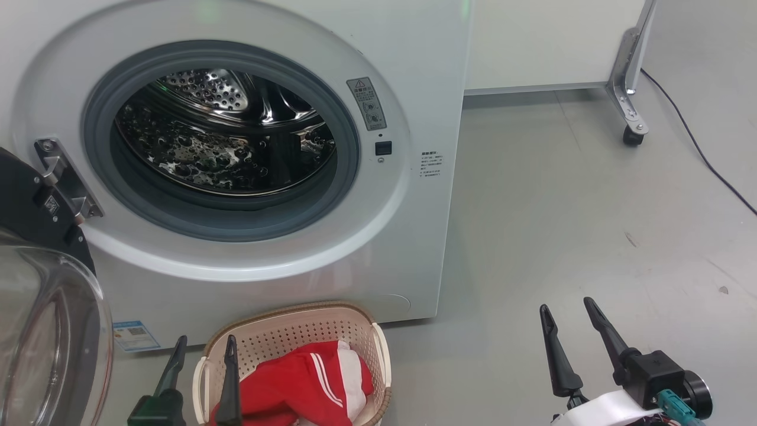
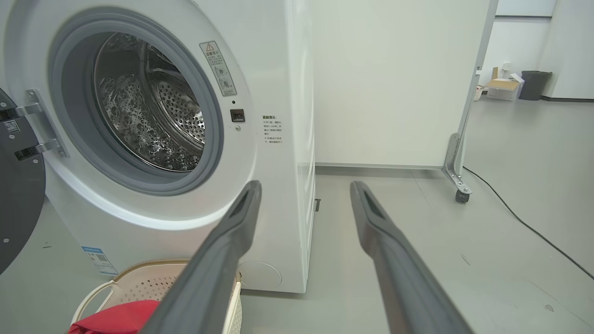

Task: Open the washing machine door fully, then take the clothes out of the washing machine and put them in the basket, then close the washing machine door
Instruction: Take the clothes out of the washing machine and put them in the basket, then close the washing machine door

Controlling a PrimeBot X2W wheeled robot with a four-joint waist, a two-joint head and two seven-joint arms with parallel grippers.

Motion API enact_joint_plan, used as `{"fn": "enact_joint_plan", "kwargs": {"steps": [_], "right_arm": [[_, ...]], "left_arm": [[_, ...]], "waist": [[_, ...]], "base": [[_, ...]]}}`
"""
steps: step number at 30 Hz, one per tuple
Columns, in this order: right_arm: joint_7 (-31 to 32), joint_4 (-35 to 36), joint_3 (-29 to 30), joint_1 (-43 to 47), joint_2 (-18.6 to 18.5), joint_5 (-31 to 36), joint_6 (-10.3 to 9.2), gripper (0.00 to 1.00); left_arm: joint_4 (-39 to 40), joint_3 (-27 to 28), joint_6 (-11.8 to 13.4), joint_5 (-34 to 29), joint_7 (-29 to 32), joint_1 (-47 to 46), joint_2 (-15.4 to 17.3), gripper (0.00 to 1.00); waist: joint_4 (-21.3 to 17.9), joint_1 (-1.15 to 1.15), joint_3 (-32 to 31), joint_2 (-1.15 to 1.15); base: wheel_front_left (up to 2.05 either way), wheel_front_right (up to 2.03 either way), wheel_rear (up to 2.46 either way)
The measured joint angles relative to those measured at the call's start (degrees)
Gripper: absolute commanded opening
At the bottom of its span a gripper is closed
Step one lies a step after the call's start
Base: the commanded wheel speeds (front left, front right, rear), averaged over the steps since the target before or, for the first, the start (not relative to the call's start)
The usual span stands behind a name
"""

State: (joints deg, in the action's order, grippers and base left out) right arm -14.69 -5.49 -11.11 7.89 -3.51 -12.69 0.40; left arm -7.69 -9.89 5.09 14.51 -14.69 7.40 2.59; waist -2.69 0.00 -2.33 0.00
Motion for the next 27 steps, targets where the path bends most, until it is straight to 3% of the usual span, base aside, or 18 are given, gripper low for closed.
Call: {"fn": "enact_joint_plan", "kwargs": {"steps": [27], "right_arm": [[0.01,0.86,-0.14,0.8,-0.02,0.0,-0.03,1.0]], "left_arm": [[4.45,-0.76,0.68,-0.58,2.4,3.3,0.07,1.0]], "waist": [[0.01,0.0,-0.35,0.0]], "base": [[-0.01,0.01,0.0]]}}
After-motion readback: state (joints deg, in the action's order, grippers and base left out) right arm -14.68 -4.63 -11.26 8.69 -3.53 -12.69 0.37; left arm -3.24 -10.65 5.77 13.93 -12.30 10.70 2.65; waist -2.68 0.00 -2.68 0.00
